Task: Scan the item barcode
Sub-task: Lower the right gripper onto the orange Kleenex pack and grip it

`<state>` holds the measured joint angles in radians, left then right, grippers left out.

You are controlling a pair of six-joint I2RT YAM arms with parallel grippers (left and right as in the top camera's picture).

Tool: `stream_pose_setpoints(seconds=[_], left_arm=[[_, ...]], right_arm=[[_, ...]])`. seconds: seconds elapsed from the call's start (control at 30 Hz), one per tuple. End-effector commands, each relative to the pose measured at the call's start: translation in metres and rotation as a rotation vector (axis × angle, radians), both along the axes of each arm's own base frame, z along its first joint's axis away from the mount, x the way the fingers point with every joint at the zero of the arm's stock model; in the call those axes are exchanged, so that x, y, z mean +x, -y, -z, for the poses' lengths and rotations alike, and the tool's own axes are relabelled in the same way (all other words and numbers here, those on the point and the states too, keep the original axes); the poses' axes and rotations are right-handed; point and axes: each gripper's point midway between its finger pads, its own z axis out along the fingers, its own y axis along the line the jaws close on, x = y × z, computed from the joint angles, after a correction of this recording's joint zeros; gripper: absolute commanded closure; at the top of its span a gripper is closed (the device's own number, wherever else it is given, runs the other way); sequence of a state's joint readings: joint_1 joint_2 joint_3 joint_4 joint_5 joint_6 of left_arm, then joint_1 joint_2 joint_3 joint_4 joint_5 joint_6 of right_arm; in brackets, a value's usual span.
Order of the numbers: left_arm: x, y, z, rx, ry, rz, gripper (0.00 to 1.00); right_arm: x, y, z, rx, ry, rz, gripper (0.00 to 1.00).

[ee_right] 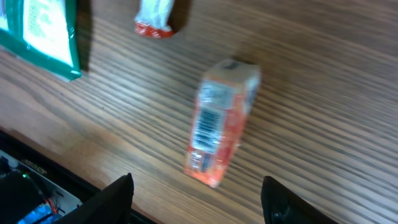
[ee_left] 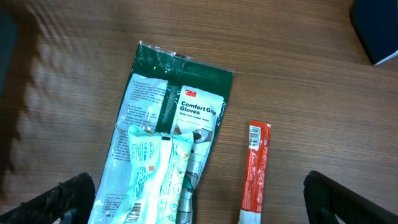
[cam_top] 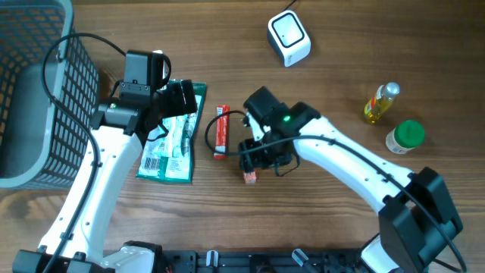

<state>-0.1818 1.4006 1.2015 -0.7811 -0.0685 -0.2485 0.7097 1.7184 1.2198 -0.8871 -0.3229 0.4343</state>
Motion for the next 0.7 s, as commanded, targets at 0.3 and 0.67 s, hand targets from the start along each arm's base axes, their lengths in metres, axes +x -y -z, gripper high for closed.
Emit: stream_pose_setpoints(seconds=[0.3, 0.67], left_arm=[[0.001, -0.001, -0.001, -0.006, 0.003, -0.002, 0.00], [0.001, -0.001, -0.001, -0.006, 0.003, -0.002, 0.00]], right_arm=[[0.010, -0.003, 0.011, -0.040, 0.056, 0.099, 0.60], [0.027, 0.031, -0.004, -0.140, 0.138, 0.226, 0.96]])
